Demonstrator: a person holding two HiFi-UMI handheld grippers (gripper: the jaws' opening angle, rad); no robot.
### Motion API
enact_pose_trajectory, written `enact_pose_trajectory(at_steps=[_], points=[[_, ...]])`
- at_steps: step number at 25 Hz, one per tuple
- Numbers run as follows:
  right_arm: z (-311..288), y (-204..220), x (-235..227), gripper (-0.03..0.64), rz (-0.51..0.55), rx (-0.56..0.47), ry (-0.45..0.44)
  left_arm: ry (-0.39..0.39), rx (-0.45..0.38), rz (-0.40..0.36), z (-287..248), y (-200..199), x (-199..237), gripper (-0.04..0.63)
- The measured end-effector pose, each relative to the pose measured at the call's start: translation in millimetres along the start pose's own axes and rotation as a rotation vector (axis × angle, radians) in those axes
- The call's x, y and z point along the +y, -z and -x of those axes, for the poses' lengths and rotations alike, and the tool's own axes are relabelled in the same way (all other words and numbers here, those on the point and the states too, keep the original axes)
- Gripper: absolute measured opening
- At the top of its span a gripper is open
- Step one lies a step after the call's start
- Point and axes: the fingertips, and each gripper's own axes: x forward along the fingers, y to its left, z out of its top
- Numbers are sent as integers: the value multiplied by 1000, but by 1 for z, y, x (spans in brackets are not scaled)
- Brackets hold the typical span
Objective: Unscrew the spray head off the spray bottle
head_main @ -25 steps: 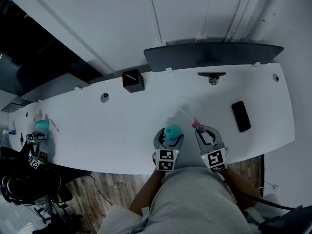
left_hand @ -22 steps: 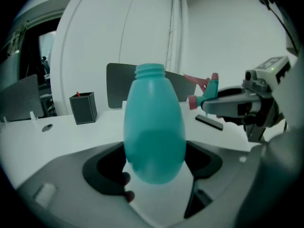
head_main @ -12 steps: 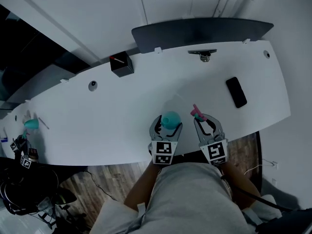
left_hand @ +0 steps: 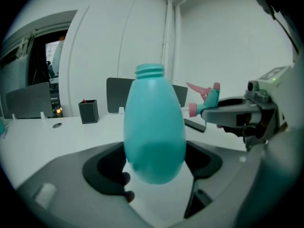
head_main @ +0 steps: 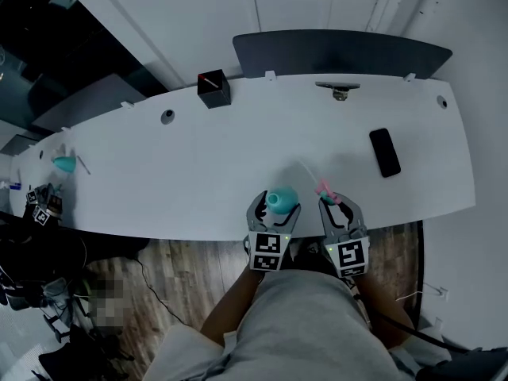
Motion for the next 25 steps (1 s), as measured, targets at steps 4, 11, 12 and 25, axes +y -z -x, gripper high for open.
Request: enact_pose_trajectory(at_steps=[4, 11, 12, 25], points=[[35, 9, -6, 91, -20, -29, -15, -34, -11, 9, 20, 5, -35, 379], [71, 17, -2, 91, -81, -51, -14, -110, -3, 7, 65, 21, -43, 379], [73, 18, -1, 91, -103, -50, -12, -122, -4, 9, 70, 22, -40, 379], [70, -6, 18, 89, -86, -82, 47, -81, -55, -10, 77, 6, -19, 379]])
